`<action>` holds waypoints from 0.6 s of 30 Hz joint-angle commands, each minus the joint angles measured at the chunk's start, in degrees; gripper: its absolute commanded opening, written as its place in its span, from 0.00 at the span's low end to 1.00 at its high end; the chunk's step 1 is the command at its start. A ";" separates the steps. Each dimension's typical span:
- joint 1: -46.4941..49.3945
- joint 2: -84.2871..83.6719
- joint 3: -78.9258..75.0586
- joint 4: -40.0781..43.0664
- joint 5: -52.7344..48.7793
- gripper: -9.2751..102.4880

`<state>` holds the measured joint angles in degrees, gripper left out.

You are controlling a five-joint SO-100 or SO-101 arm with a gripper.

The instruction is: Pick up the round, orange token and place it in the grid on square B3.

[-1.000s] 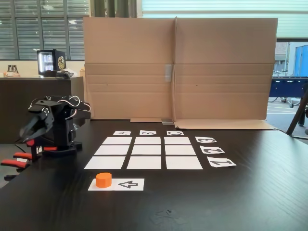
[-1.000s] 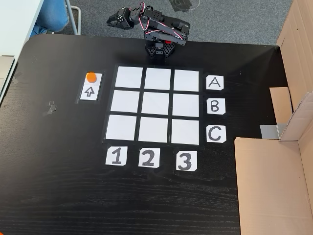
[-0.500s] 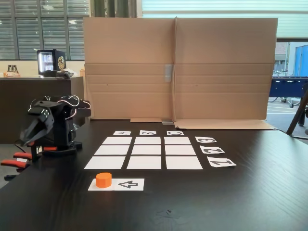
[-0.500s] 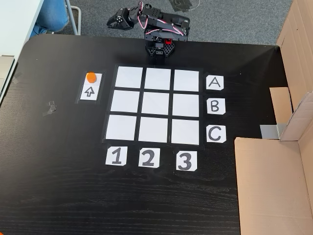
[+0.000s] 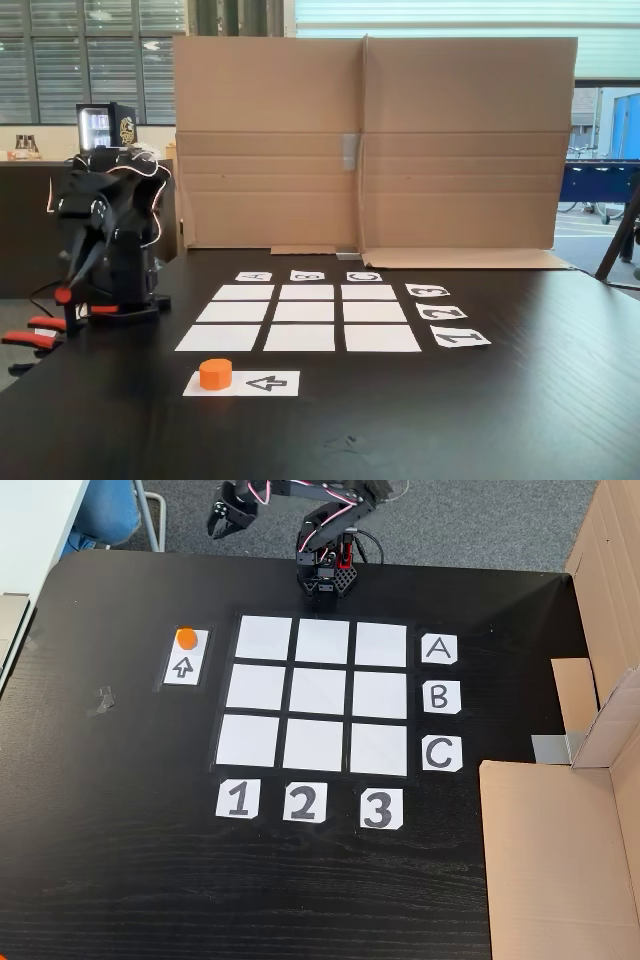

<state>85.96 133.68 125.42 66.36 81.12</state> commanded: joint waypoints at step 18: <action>-10.72 -33.84 -40.61 22.06 -9.32 0.59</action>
<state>75.94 101.43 89.82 87.98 74.44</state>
